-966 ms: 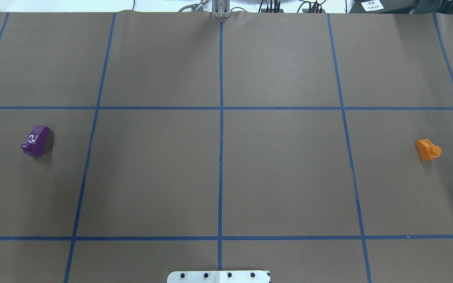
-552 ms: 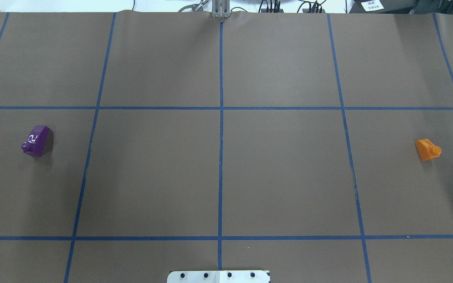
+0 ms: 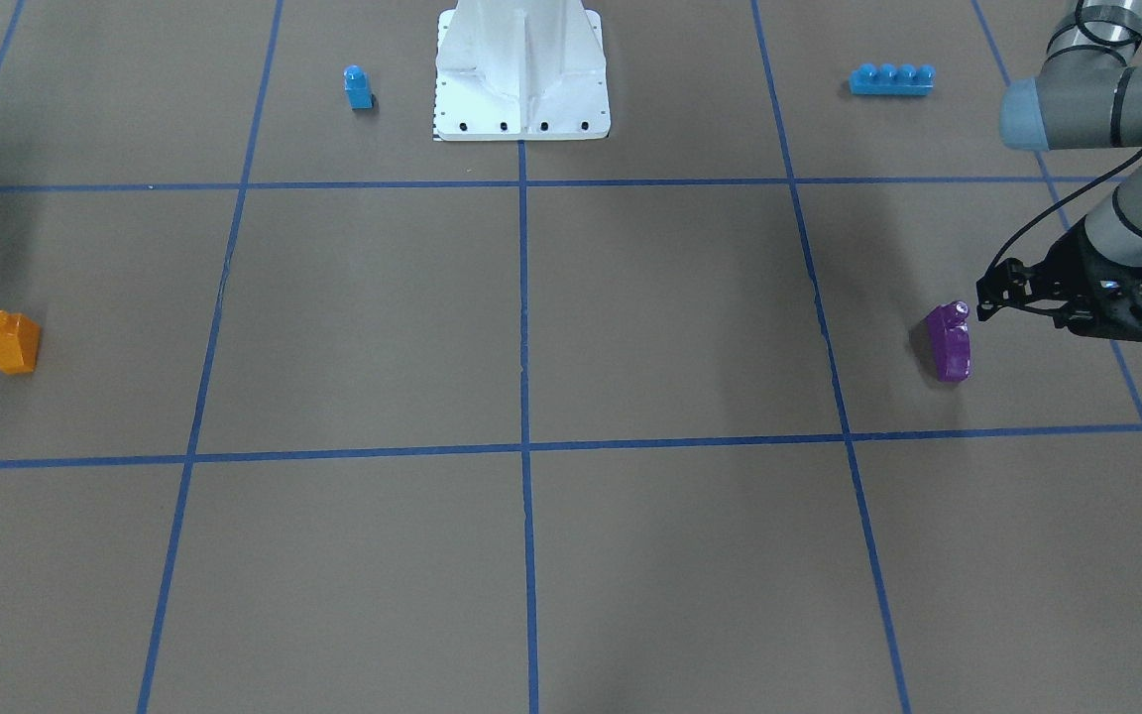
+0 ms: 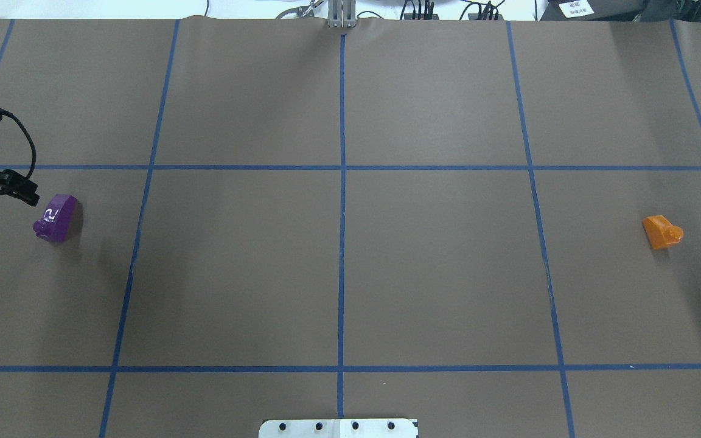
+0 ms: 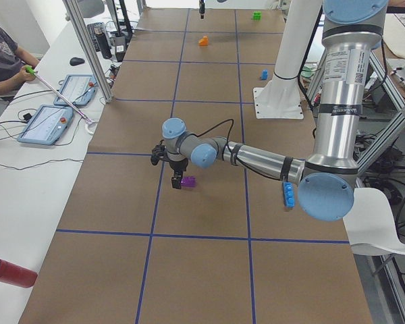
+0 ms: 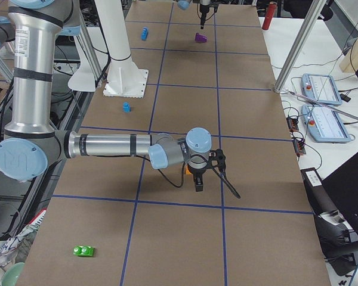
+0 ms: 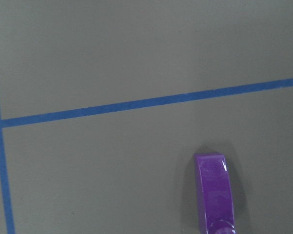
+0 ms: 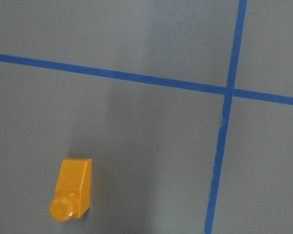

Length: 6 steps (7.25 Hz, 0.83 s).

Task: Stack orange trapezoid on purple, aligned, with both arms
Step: 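Lower the left gripper onto the purple trapezoid block and grasp it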

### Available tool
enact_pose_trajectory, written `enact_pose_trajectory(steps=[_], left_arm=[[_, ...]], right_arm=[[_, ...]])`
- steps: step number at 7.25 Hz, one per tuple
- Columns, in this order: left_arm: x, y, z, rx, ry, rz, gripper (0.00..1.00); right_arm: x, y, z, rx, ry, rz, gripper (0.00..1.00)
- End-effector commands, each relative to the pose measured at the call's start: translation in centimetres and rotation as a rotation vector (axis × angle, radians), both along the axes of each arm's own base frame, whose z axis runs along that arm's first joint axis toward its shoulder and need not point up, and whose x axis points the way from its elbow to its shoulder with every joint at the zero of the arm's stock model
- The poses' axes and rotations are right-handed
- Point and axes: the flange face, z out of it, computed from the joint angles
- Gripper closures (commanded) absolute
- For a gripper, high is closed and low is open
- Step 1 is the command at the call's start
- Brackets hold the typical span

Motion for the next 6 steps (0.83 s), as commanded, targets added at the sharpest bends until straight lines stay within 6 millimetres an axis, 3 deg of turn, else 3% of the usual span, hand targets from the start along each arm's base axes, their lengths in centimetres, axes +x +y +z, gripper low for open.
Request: enact_pose_trajectory(steps=[1, 4, 6], left_arm=[[2.8, 0.8, 0.2, -0.048, -0.005, 0.007, 0.00], [6.0, 0.7, 1.7, -0.085, -0.022, 0.037, 0.00], [7.0, 1.2, 2.3, -0.095, -0.030, 0.056, 0.02]], right_arm=[[-0.4, 0.0, 0.0, 0.001, 0.000, -0.009, 0.00], [-0.9, 0.1, 0.1, 0.000, 0.000, -0.022, 0.00], [-1.3, 0.1, 0.1, -0.001, 0.001, -0.030, 0.00]])
